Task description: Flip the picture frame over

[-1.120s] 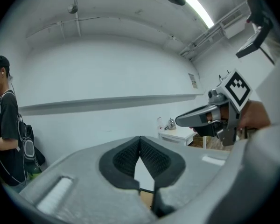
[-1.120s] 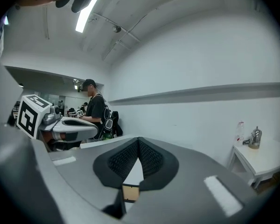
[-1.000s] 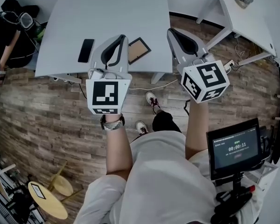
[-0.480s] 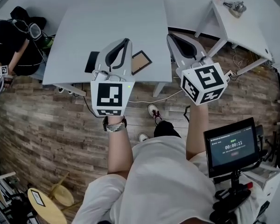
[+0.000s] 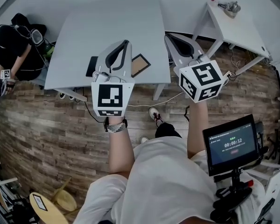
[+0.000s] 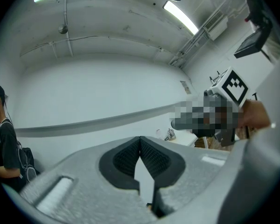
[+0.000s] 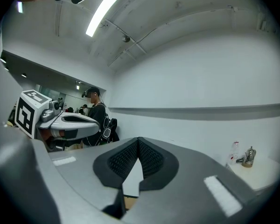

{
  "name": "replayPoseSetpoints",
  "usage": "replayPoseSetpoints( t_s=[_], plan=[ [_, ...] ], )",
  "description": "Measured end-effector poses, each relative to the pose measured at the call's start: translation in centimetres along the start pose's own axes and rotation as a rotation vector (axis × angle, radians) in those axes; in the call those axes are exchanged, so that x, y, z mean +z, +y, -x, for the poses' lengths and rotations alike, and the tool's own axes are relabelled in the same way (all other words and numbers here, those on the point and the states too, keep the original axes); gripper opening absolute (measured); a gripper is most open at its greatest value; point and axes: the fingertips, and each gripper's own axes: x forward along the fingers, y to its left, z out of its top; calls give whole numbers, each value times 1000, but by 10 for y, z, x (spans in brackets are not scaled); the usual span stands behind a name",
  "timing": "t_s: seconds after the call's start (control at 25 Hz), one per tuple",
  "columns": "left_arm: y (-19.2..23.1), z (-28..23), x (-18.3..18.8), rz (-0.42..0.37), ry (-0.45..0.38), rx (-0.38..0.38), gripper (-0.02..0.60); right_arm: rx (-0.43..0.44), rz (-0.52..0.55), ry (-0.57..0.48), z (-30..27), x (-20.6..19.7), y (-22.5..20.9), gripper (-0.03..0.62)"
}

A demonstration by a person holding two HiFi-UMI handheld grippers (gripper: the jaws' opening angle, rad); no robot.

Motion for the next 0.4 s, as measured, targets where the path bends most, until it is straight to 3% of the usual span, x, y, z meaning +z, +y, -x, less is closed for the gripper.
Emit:
replayPoseSetpoints(
  t_s=[0.4],
  plan=[
    [6, 2, 5, -1, -7, 10, 3, -9, -7, -13, 0, 5, -6, 3]
  ],
)
